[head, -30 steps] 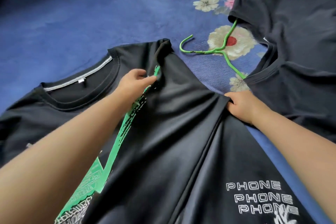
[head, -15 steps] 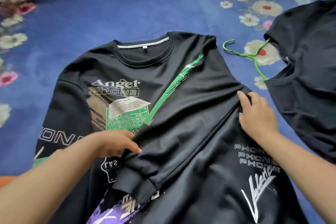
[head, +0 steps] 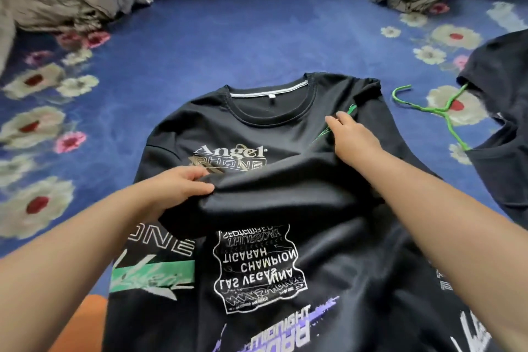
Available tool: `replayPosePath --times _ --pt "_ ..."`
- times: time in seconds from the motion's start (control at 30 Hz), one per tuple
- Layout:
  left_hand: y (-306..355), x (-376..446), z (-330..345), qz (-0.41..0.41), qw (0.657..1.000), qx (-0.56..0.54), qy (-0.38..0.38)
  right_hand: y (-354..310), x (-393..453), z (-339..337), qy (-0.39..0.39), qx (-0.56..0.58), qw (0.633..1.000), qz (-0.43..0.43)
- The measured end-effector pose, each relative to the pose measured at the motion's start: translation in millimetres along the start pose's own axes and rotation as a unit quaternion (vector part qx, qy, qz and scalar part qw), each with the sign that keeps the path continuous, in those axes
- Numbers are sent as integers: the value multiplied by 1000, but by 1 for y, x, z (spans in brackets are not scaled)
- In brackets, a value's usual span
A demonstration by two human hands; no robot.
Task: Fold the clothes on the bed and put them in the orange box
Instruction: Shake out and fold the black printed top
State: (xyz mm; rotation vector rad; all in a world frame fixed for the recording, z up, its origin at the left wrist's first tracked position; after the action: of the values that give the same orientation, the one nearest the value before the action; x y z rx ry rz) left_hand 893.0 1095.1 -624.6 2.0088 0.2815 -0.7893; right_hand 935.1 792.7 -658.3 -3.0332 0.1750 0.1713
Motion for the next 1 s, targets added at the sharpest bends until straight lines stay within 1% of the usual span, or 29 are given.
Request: replayPosePath --times 0.07,0.1,0.17,0.23,0.33,0.37,0.43,0.47,0.53,0.57,0.6,0.63,0.67,0.7,0.73,0.77,0.8,0.83,0.9,0.93,0.97,1.0 --pt "-5 4 -3 -14 999 0 -30 0 17 3 -20 -40 999 24" --pt "-8 6 -2 -9 999 19 -34 4 25 4 -34 -62 997 31" --pt "-10 13 0 28 994 101 -32 12 39 5 -55 -106 993 20" --pt "-13 20 -2 62 979 193 -12 18 47 6 -71 -137 988 -5" --pt "-16 32 -7 94 964 247 20 19 63 5 -64 -205 975 -59" --pt "-17 35 -9 102 962 253 21 21 66 3 -65 -228 969 -62" --pt "-18 36 -12 124 957 264 8 26 71 -3 -60 -251 965 -45" --pt "-16 36 -15 128 954 271 6 29 74 -11 -35 -238 970 -25" --pt "-10 40 -21 131 948 287 42 35 83 -32 47 -162 985 46" --pt "-3 44 -25 131 945 288 80 38 88 -45 86 -122 985 86" --pt "4 48 -28 129 941 283 129 40 91 -53 107 -87 983 121" --pt "11 52 -30 123 932 289 181 40 93 -57 108 -59 981 150" --pt "17 54 -31 104 913 314 237 40 93 -57 89 -33 982 161" --pt "22 56 -31 78 884 361 286 38 91 -54 56 -14 985 161" --pt "23 56 -28 47 853 413 317 36 87 -44 21 -6 988 152" --pt "21 57 -24 28 830 443 339 35 83 -31 0 -9 991 130" --pt "19 57 -19 27 814 455 360 32 78 -19 0 -17 995 98" --pt "14 57 -8 51 807 452 377 32 71 -7 10 -32 997 64" --pt "8 58 9 152 794 427 404 32 58 10 38 -63 997 25" --pt "6 57 16 193 788 419 408 35 54 18 44 -79 996 24" --pt "1 59 22 191 790 440 382 40 49 24 46 -88 994 34" --pt "-8 63 24 153 800 466 345 46 46 29 42 -89 994 49"
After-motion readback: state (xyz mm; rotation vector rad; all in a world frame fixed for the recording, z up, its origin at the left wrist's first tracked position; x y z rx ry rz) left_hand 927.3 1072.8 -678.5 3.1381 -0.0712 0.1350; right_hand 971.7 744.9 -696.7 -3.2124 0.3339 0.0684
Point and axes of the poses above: each hand's wrist, its own x-axis towards the middle knuckle, its own z-axis out of the palm, y = z × x, the point moved 3 cm from there along x, towards the middle knuckle, and after that the axes turned 9 degrees about y, right-handed, at the moved point
